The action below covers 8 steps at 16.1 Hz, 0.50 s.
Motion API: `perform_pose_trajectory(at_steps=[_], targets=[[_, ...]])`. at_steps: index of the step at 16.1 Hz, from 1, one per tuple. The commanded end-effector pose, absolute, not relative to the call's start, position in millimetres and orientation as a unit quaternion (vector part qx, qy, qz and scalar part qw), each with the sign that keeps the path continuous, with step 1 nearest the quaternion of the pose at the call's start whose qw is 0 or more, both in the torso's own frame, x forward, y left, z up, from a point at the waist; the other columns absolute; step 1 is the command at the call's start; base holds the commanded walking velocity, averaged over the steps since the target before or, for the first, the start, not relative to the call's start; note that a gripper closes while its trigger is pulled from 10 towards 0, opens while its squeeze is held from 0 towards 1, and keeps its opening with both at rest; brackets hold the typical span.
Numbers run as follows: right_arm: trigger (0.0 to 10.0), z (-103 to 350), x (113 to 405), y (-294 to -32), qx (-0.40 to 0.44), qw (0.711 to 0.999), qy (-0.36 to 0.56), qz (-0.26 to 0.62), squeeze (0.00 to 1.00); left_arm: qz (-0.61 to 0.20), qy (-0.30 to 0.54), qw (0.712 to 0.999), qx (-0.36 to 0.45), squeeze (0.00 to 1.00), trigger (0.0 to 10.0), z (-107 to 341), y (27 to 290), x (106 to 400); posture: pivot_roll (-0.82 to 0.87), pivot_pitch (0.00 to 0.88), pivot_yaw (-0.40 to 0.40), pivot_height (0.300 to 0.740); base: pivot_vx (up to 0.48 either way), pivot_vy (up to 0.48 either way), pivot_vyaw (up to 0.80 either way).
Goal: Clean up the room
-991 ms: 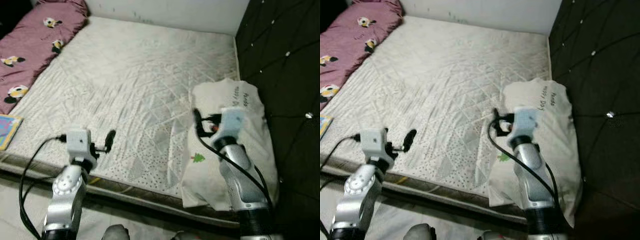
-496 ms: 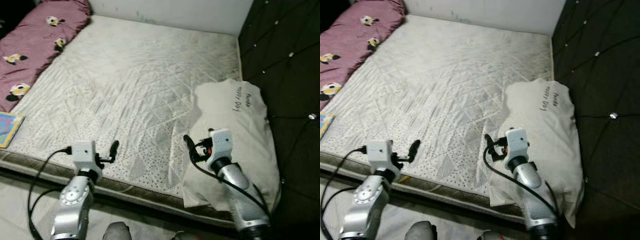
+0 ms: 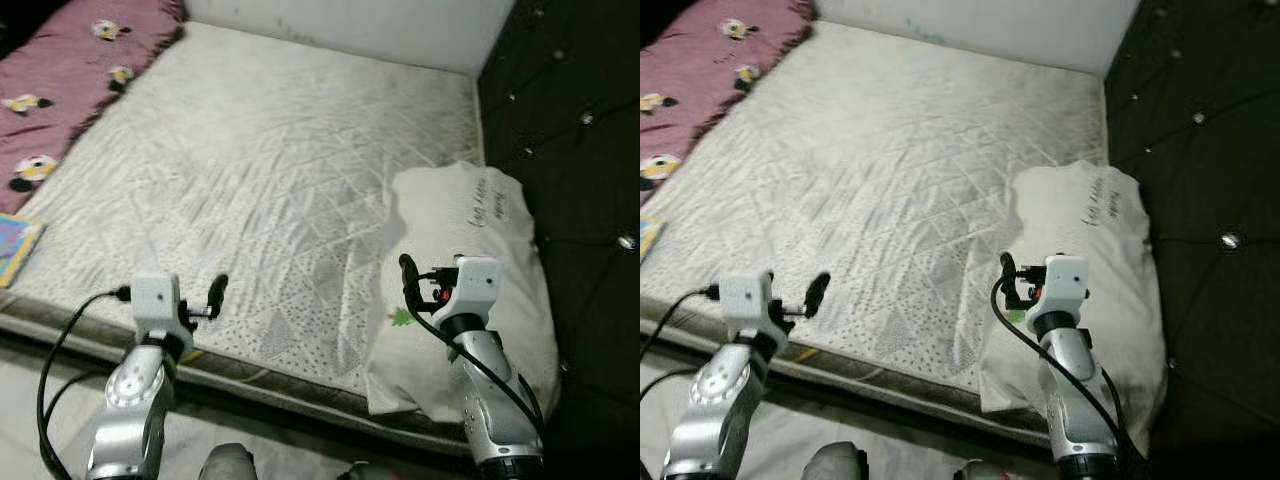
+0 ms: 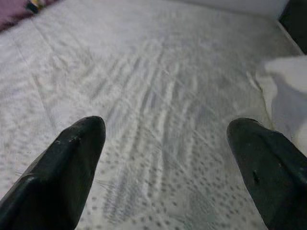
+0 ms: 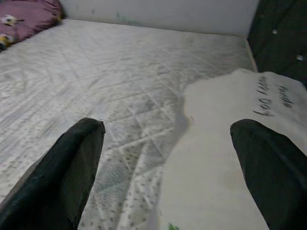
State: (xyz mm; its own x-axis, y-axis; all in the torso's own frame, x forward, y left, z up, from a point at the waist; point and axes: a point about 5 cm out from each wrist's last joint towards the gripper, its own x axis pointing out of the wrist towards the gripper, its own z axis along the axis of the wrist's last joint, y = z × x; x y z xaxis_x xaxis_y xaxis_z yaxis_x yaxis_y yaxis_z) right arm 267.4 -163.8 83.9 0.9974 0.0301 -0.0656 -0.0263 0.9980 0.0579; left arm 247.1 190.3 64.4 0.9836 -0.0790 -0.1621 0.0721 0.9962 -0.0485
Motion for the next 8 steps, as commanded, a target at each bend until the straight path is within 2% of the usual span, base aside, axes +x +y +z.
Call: perform_pose_trajectory(at_steps=[1, 4, 8], targets=[[10.0, 84.9, 267.0, -171.4, 0.024, 0.999, 0.033, 0.000, 0.00, -0.045, 0.076, 0.996, -0.023, 0.00, 10.0, 68.5, 185.6, 247.8, 0.02, 0.100, -0.076, 0.740, 0.000, 0.315, -0.80], [10.0, 87.2, 267.1, -174.9, 0.019, 0.999, 0.034, 0.001, 0.00, -0.043, 0.076, 0.996, -0.028, 0.00, 10.0, 69.0, 183.3, 247.4, 0.01, 0.119, -0.084, 0.740, 0.000, 0.317, -0.80], [10.0, 87.0, 266.5, -176.9, 0.015, 0.999, 0.037, 0.002, 0.00, -0.045, 0.081, 0.995, -0.035, 0.00, 10.0, 68.6, 183.2, 245.6, 0.01, 0.133, -0.086, 0.740, 0.000, 0.314, -0.57]])
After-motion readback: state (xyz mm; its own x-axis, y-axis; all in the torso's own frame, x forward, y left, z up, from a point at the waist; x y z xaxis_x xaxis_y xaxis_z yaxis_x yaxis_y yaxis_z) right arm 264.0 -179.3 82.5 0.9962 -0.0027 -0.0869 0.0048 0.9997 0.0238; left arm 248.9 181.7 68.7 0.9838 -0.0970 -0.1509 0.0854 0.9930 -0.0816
